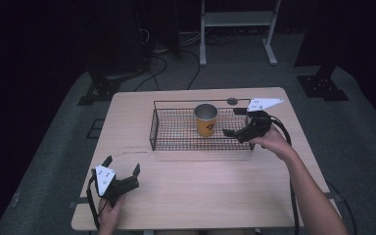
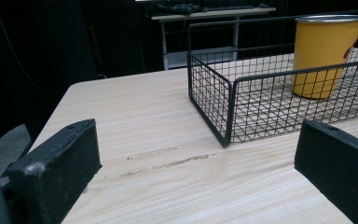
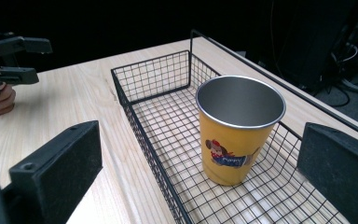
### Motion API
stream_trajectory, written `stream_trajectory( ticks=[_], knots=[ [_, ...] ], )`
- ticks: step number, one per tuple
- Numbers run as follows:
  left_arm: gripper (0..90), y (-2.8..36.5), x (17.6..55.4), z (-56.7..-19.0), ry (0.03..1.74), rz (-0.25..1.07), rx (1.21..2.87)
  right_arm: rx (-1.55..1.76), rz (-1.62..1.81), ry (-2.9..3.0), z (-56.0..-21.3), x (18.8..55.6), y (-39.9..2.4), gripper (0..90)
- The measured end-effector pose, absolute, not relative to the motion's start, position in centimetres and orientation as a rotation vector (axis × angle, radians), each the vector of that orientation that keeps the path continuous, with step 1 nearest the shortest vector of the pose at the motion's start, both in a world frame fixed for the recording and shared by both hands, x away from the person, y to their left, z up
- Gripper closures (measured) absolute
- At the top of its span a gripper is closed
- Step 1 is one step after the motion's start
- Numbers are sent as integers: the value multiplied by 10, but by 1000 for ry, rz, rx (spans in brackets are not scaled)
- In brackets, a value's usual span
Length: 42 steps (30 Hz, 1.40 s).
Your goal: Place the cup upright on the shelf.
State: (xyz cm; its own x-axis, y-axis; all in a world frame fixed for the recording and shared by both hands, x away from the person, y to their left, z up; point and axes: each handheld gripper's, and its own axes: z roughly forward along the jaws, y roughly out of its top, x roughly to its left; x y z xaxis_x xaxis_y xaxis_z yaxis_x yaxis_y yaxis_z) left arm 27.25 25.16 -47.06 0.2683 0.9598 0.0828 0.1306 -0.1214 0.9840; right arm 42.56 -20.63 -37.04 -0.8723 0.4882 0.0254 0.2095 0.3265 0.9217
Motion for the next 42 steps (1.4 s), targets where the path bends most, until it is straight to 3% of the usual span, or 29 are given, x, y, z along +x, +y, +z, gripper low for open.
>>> stream_trajectory(
  ticks=[42],
  knots=[
    [0,251,273,-471,1062,1010,1509,711,1618,2325,-403,377,-254,0]
  ],
)
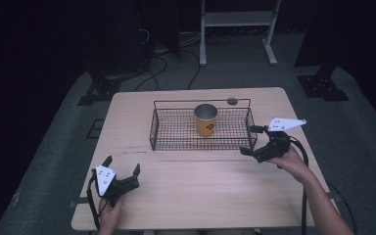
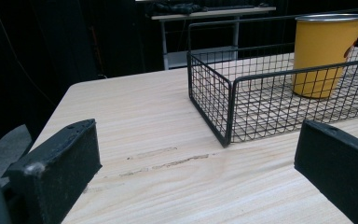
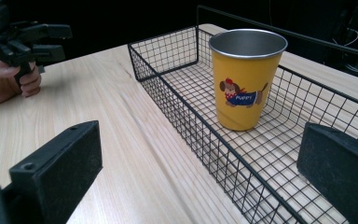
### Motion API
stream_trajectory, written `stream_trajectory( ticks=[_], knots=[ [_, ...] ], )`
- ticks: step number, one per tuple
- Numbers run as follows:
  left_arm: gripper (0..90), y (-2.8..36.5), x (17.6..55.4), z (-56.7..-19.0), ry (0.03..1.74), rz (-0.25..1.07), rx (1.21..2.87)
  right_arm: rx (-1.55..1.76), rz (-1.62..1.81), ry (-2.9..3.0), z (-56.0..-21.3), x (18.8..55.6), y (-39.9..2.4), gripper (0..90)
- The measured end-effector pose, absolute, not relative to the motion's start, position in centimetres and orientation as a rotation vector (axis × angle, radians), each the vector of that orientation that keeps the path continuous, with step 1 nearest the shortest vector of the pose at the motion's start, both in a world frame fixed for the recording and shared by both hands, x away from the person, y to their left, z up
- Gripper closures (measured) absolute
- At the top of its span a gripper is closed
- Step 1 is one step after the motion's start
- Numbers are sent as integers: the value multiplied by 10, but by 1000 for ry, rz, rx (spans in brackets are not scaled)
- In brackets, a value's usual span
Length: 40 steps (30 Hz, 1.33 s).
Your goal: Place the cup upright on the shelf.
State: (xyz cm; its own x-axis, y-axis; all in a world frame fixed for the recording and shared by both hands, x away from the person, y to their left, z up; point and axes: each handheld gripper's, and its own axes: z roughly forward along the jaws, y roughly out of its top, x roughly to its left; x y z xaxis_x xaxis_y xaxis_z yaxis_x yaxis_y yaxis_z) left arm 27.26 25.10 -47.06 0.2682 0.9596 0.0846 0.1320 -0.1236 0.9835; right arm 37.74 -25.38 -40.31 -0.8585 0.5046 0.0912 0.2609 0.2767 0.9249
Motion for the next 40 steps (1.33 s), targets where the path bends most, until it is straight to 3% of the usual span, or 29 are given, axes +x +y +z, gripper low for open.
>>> stream_trajectory(
  ticks=[40],
  knots=[
    [0,251,273,-471,1053,1010,1514,784,1652,2283,-451,320,-282,0]
  ],
)
